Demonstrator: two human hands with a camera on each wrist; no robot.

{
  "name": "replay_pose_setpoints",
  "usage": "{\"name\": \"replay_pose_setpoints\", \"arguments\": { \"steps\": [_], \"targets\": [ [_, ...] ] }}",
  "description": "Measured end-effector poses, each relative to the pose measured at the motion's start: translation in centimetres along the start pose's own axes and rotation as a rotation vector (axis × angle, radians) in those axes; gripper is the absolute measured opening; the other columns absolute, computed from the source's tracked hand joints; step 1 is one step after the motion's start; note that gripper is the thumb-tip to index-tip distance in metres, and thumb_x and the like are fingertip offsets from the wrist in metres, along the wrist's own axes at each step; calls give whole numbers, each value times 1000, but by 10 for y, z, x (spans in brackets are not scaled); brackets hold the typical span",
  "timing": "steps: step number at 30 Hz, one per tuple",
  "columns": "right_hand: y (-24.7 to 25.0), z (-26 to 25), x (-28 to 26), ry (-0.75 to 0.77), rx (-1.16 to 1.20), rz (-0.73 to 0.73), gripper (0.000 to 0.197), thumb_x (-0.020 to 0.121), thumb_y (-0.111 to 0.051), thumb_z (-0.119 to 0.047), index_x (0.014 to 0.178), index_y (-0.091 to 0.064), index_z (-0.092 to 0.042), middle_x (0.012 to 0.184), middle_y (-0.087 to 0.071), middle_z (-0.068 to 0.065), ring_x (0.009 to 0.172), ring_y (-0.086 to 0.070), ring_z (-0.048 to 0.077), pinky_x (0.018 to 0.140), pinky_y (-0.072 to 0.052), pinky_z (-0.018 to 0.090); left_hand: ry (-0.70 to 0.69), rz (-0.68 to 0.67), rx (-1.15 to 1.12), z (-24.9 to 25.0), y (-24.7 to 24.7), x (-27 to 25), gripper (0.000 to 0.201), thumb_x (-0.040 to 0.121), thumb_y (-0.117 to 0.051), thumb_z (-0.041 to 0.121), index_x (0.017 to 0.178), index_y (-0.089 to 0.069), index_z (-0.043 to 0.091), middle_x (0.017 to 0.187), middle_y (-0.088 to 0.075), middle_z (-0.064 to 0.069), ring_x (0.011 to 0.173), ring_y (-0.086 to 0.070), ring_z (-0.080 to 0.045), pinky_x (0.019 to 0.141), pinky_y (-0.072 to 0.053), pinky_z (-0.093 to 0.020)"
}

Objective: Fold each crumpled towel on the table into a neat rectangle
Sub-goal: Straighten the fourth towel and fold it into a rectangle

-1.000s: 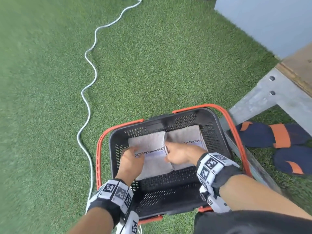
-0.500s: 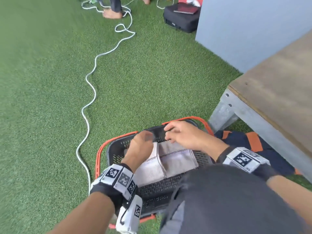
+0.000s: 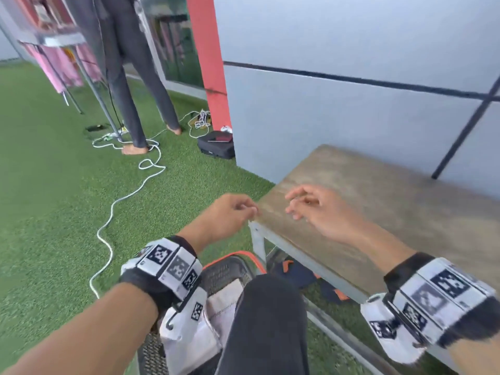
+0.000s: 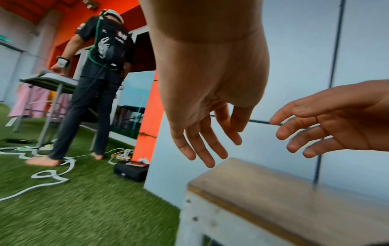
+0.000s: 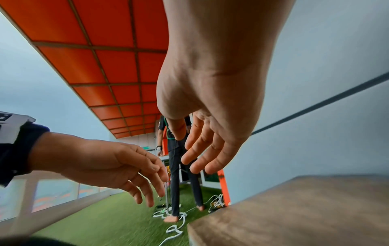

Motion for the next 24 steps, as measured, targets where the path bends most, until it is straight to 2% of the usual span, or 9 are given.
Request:
{"name": "replay_pose_setpoints", "arguments": {
  "steps": [2,4,6,9,11,15,17,21,24],
  "targets": [
    [34,0,-31,-19,-14,58,11,99,-56,-20,100,-63,-29,94,-75,-8,87,-72,16,76,-54,31,-54,-34,4,41,-15,3,17,99,-58,23,93,-73,20,89,-73,-1,67,-62,-15,53,-42,-18],
    [72,6,-70,-40,-51,128,12,99,-55,-23,104,-64,-28,94,-75,-11,86,-71,10,80,-56,31,-123,-98,-6,91,-41,7,17,98,-59,22,90,-73,18,91,-75,-3,78,-68,-23,68,-49,-26],
    [105,16,-108,-63,-57,204,12,99,-54,-22,106,-63,-27,92,-75,-11,84,-71,9,81,-57,33,-186,-159,-2,137,-72,10,17,98,-59,22,90,-73,19,90,-76,-1,79,-69,-20,75,-52,-27],
    [142,41,-162,-128,-67,305,11,97,-56,-24,101,-61,-33,91,-75,-10,84,-71,11,83,-55,34,-272,-224,1,199,-121,7,19,99,-58,21,101,-74,10,99,-76,-8,81,-68,-21,68,-51,-17],
    [161,65,-194,-187,-67,368,10,95,-58,-26,99,-61,-35,91,-74,-9,84,-70,14,82,-54,34,-322,-294,4,231,-161,1,21,98,-59,21,103,-74,6,101,-75,-12,82,-68,-23,74,-54,-26],
    [189,120,-257,-352,-95,463,6,96,-59,-25,101,-61,-27,93,-68,-7,78,-61,11,72,-47,26,-403,-438,75,275,-248,-16,23,98,-60,23,101,-74,5,96,-76,-7,71,-66,-17,65,-52,-19],
    [199,150,-291,-449,-171,505,8,96,-60,-28,104,-60,-25,95,-65,-8,84,-60,11,72,-45,23,-446,-509,97,289,-293,-24,22,97,-62,25,100,-75,7,87,-73,-1,73,-65,-13,65,-53,-20],
    [222,204,-363,-705,-407,586,33,92,-60,-34,120,-59,-16,120,-62,4,116,-54,26,97,-44,36,-514,-629,191,306,-380,-46,24,95,-64,29,116,-67,18,119,-66,-1,108,-63,-18,86,-48,-28],
    [232,224,-408,-920,-640,607,52,86,-60,-42,127,-48,-14,130,-48,14,122,-42,38,99,-41,45,-576,-702,248,312,-436,-67,48,91,-68,24,136,-53,18,136,-52,-7,104,-60,-19,80,-49,-26]
  ]
}}
Point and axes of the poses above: each hand's wrist, its own x-axis towards the middle knuckle, its own y-axis out of the back of the hand, z = x × y, the point moved 8 cm from there along x, towards the middle knuckle
